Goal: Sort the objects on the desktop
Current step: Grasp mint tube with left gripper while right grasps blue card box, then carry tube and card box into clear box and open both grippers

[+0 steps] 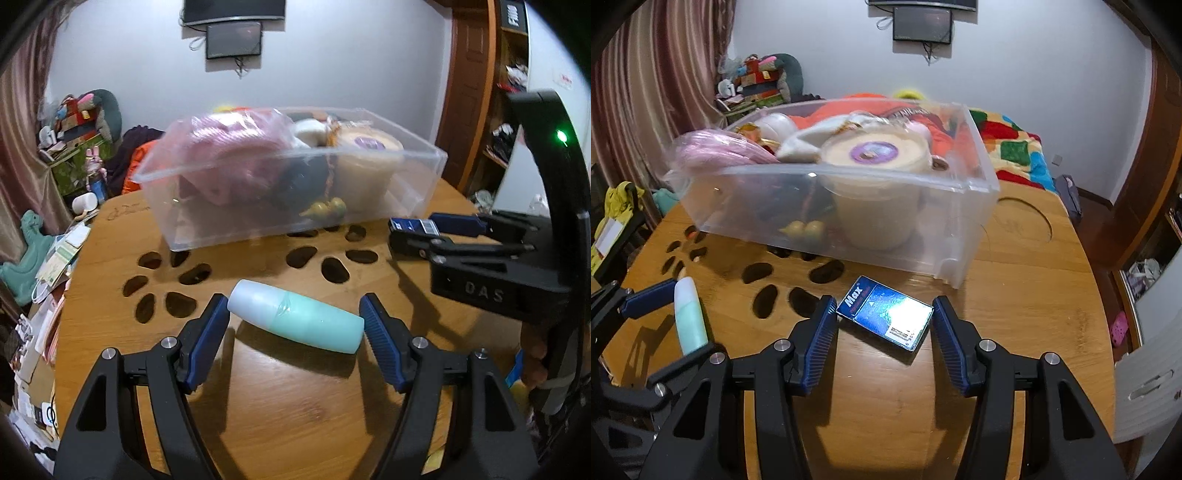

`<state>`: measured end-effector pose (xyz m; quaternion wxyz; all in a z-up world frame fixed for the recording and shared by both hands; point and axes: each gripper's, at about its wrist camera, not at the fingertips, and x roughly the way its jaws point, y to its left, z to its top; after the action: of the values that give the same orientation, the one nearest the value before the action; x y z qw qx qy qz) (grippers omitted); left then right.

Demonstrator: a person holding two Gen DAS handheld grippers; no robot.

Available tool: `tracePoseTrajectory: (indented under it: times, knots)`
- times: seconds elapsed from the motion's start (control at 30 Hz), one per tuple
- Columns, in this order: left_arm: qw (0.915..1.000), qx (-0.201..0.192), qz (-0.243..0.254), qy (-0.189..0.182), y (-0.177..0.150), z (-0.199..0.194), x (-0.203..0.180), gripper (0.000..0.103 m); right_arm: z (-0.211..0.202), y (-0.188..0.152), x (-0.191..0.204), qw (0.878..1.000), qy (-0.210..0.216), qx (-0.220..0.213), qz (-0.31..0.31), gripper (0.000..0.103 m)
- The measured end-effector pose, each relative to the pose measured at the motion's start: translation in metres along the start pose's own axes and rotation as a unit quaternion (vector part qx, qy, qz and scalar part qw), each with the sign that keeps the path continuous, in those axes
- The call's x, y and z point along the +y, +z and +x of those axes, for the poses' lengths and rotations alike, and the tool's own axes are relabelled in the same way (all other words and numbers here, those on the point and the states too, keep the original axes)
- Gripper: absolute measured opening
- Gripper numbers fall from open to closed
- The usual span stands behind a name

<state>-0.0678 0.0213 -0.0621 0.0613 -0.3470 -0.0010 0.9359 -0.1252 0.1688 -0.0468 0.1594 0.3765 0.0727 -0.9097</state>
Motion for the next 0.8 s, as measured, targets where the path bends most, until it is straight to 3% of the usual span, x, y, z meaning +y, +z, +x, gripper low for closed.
tracePoseTrajectory:
  times: [0.6,0.8]
  knots:
    - [0.9959,-0.079,-0.041,0.018,0.034,-0.047,0.025,0.072,-0.057,0.014,0.005,0.997,0.041,-0.069,0.002,0.05]
    - [0.9937,-0.101,-0.046,0.017,0.053,-0.054,0.036,0.072,-0.073,0.024,-0.001,0.995,0.036,-0.09,0.003,0.05]
